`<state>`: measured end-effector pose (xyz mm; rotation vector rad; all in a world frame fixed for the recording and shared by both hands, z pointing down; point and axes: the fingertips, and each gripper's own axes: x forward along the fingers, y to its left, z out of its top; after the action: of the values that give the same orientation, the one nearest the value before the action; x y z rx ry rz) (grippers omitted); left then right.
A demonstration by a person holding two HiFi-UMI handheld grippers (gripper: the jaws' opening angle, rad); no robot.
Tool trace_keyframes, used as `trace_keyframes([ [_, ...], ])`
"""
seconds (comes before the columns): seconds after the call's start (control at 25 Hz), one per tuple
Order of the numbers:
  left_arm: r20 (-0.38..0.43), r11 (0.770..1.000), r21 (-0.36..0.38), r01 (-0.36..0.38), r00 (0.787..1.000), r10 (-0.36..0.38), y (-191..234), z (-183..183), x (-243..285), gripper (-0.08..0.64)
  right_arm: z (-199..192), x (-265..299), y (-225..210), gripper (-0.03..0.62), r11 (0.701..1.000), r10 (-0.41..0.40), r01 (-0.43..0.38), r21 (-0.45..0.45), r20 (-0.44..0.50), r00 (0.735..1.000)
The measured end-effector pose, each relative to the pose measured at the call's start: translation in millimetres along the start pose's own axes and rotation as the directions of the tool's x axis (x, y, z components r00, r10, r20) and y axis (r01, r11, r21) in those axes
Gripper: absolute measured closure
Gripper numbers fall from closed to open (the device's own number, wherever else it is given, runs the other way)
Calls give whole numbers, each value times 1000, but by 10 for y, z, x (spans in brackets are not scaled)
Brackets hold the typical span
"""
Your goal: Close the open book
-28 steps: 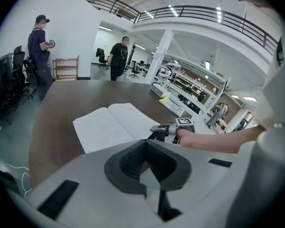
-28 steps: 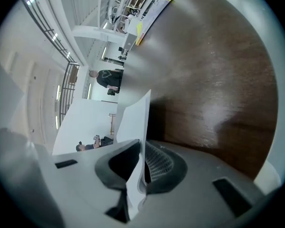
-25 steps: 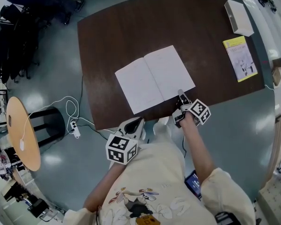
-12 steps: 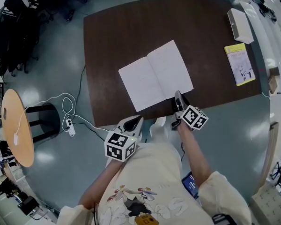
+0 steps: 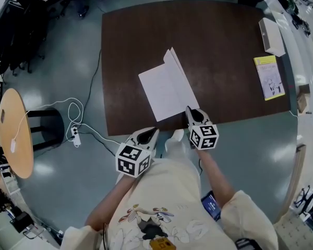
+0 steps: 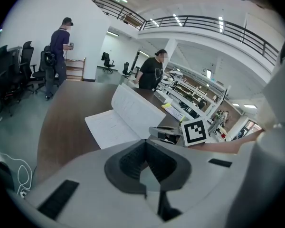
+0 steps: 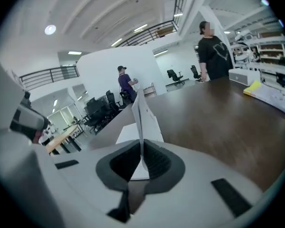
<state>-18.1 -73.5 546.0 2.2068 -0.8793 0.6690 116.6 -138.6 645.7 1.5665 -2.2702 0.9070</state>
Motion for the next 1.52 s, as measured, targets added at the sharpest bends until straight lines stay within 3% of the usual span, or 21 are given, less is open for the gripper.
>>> trace_keyframes([
  [0.16,15,1000,-17,-22,1000,23,112,-18,-98,555,-139,124,200,571,978,-6,-9,-209,-72,997],
  [0.28,28,999,-34,-40,999,41,185,-36,-170,555,-293,254,351,571,927,-12,-38,-372,-132,991],
  [0.36,35,998,-41,-49,998,50,208,-50,-208,555,-415,320,405,571,900,-22,-56,-432,-173,985],
  [0.52,40,997,-50,-60,997,62,246,-90,-288,555,-579,412,500,563,875,-31,-90,-476,-241,970],
  [0.72,41,996,-66,-65,997,67,273,-129,-326,555,-846,542,621,460,852,-41,-157,-499,-363,931],
  [0.92,53,996,-74,-58,997,62,282,-131,-352,555,-992,594,636,439,815,-49,-196,-545,-403,914],
  [1.04,59,996,-78,-51,997,56,285,-140,-366,555,-1026,598,669,428,816,-22,-240,-526,-443,897],
  [1.2,71,996,-80,-38,996,44,258,-132,-347,555,-1024,560,710,399,842,53,-305,-445,-494,868],
  [1.28,78,996,-78,-33,996,39,246,-124,-353,555,-952,513,732,394,859,76,-304,-413,-484,872],
  [1.52,95,997,-79,-16,995,23,232,-93,-386,555,-546,245,893,396,890,128,-275,-365,-378,917],
])
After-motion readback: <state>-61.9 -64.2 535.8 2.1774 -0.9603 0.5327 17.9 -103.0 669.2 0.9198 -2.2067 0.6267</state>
